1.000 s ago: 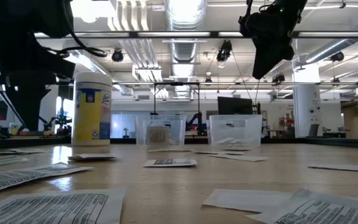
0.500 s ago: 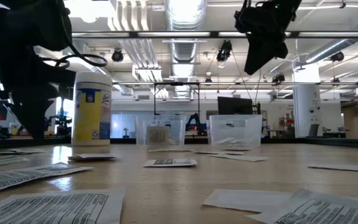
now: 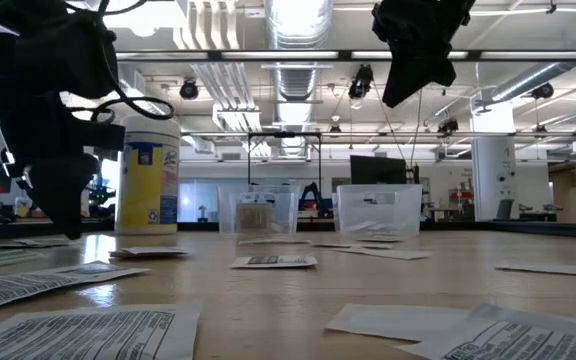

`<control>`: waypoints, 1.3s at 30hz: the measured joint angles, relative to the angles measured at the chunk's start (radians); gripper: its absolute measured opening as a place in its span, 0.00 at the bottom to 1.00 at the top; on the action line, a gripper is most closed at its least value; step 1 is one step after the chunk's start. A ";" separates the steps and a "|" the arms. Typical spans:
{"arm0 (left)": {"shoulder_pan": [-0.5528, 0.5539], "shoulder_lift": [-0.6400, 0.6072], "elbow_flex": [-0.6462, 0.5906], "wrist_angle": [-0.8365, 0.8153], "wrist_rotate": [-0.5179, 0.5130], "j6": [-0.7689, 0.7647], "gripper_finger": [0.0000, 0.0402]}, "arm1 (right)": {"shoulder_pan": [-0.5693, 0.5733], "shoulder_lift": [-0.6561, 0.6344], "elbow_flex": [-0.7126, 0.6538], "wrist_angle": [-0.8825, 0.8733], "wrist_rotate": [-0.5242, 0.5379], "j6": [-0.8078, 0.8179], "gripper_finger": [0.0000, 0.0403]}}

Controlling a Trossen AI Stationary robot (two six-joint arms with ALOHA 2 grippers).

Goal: Pick & Place First Aid Supplies
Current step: Put the towelette pack into the left transparent bin

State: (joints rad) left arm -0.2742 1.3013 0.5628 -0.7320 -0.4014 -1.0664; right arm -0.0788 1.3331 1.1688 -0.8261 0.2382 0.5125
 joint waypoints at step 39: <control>0.033 -0.001 -0.136 0.075 -0.001 0.087 0.07 | 0.000 0.000 -0.001 0.019 -0.002 0.000 0.18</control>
State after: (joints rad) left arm -0.2409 1.3005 0.4271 -0.6574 -0.4026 -0.9799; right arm -0.0792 1.3331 1.1683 -0.8074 0.2363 0.5127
